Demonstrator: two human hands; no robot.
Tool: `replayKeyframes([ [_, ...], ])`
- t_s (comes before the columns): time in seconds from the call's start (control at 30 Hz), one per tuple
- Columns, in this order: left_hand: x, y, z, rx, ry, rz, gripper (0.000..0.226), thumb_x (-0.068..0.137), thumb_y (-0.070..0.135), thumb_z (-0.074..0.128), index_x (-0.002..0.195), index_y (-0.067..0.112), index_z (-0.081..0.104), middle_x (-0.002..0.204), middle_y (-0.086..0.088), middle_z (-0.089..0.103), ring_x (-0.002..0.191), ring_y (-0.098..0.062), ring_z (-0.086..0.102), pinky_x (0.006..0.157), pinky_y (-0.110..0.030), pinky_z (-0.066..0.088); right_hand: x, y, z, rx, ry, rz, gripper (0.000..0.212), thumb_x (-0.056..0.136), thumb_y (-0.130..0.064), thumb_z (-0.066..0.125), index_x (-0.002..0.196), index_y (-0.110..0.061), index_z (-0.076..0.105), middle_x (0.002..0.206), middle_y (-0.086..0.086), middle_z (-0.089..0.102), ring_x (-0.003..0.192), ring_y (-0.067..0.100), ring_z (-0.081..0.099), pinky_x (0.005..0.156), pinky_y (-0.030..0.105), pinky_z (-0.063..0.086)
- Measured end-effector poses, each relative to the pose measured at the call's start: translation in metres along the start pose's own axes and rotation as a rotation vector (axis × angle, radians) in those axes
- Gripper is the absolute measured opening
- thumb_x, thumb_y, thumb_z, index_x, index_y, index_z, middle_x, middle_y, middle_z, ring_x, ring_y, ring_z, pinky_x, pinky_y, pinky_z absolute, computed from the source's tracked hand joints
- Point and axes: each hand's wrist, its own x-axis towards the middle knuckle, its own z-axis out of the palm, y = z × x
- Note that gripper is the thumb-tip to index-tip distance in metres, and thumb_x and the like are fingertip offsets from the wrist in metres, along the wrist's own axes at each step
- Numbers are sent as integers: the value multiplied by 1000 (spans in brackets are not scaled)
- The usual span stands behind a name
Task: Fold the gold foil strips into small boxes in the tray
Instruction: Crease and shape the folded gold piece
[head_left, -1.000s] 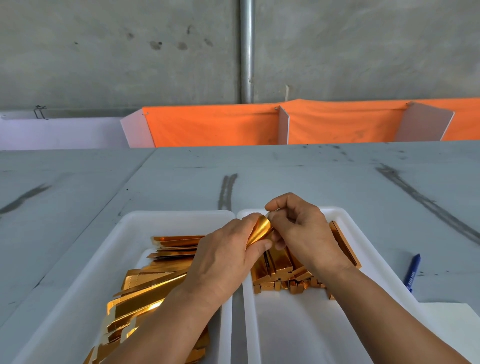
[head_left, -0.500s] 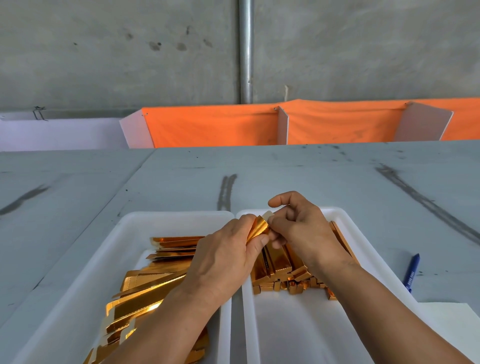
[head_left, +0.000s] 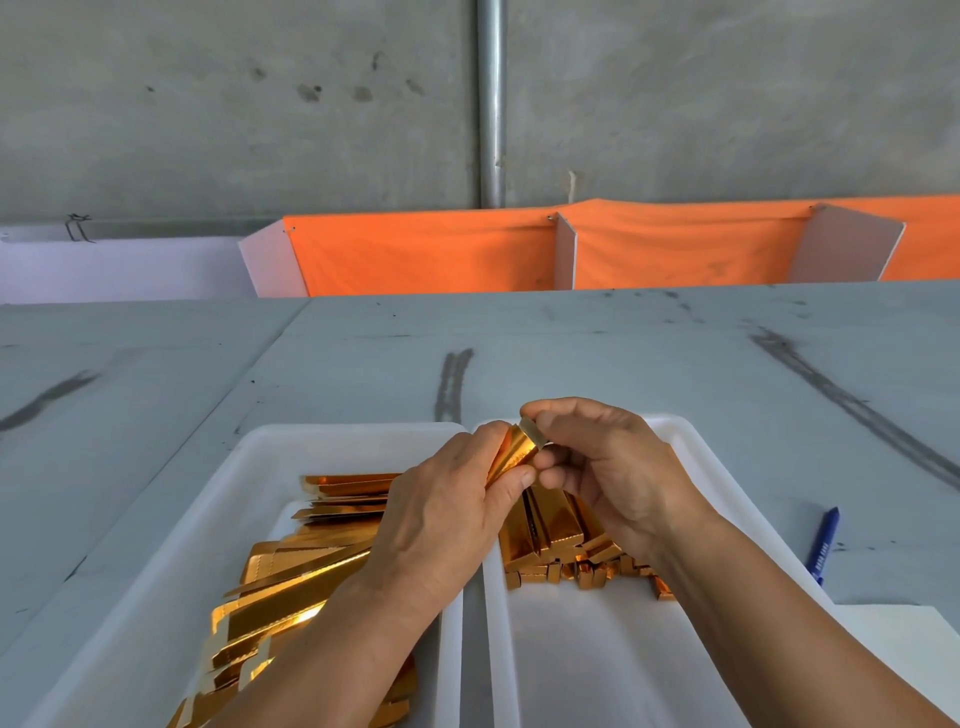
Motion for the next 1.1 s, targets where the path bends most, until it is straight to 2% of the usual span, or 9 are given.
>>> replayKeyframes([
  [0.1,0,0,0,-6,11,4,56,86,63,28,131,32,42,102,12,56,85,-6,54,68,-11,40,-1,0,0,-24,-8,-6,9,90,-9,68,96,-6,74,71,9,68,57,11,62,53,20,54],
  [0.3,-1,1,0,1,31,18,57,87,62,31,132,30,44,103,11,59,86,-7,58,70,-14,46,-2,-1,2,-133,3,-16,1,88,-8,71,88,-7,72,68,9,66,55,13,61,54,20,52],
  [0.47,-1,2,-1,-4,23,36,56,88,63,33,130,28,46,99,11,59,81,-5,55,67,-11,40,-1,-3,-1,-84,12,29,7,87,-3,69,82,-8,71,64,11,64,49,14,58,49,21,52],
  [0.67,-1,3,-3,-3,4,59,60,88,64,30,131,26,48,98,8,59,80,-8,57,66,-16,44,-1,-6,-4,-43,18,68,10,85,0,69,76,-6,71,61,14,64,44,15,58,43,21,51],
  [0.8,-1,3,-3,13,8,57,61,88,62,31,134,26,47,101,6,61,84,-11,60,69,-24,52,-3,-6,-4,-140,34,20,5,85,-4,73,80,-5,74,67,14,70,49,15,64,47,20,54],
  [0.97,-1,3,-4,38,9,46,61,88,63,31,135,28,46,102,6,61,85,-11,60,70,-22,51,-4,-4,-2,-274,41,-61,6,89,-10,70,88,-7,76,72,11,74,61,15,70,57,20,56],
  [1.1,-1,2,-5,31,21,31,59,88,61,33,135,28,46,100,7,60,84,-11,60,71,-23,51,-5,-4,-1,-271,17,-51,12,92,-6,65,92,-10,77,72,9,75,63,14,72,60,19,57],
])
